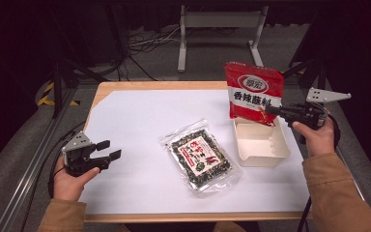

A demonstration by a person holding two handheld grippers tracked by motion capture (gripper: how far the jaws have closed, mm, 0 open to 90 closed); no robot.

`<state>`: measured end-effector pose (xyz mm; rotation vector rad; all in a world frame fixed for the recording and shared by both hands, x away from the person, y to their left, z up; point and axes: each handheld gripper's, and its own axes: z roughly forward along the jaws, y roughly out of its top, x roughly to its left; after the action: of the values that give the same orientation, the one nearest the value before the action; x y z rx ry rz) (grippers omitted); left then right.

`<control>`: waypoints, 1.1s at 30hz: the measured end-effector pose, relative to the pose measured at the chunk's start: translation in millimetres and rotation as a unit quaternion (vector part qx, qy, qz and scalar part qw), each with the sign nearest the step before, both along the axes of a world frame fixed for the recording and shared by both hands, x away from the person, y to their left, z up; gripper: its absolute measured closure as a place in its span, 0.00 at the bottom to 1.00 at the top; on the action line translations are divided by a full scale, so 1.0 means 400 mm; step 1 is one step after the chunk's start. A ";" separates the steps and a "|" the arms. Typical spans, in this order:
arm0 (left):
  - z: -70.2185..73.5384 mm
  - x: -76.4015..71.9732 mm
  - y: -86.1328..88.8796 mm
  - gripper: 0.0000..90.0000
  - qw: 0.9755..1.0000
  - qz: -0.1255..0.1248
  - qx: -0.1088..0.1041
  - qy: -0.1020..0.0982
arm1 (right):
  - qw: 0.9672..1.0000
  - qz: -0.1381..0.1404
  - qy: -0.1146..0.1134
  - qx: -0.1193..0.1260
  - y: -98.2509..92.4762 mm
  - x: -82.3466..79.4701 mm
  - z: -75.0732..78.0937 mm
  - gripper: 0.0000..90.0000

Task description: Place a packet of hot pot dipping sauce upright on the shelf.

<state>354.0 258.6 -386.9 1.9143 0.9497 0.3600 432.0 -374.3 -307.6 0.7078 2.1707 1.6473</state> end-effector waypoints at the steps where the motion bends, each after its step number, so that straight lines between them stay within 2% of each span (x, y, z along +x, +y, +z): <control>1: -0.001 0.000 -0.001 0.43 1.000 0.000 0.000 0.002 | 1.000 -0.001 0.001 -0.001 -0.001 0.003 -0.002 0.98; 11: -0.004 0.001 -0.003 0.43 1.000 -0.001 0.004 0.006 | 1.000 -0.018 0.013 -0.010 -0.022 0.026 -0.032 0.98; 22: -0.008 0.004 -0.008 0.43 1.000 -0.004 0.006 0.007 | 0.999 -0.027 0.026 -0.026 -0.019 0.054 -0.057 0.98; 29: -0.011 0.004 -0.007 0.43 1.000 -0.003 0.006 0.009 | 0.999 -0.039 0.019 -0.034 -0.010 0.075 -0.068 0.98; 33: -0.010 0.003 -0.006 0.43 1.000 -0.004 0.006 0.009 | 0.999 -0.042 0.018 -0.029 -0.017 0.077 -0.070 0.98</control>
<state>355.3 256.1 -391.1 1.9338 0.9530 0.3458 462.9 -381.2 -335.4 0.8076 2.1732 1.5351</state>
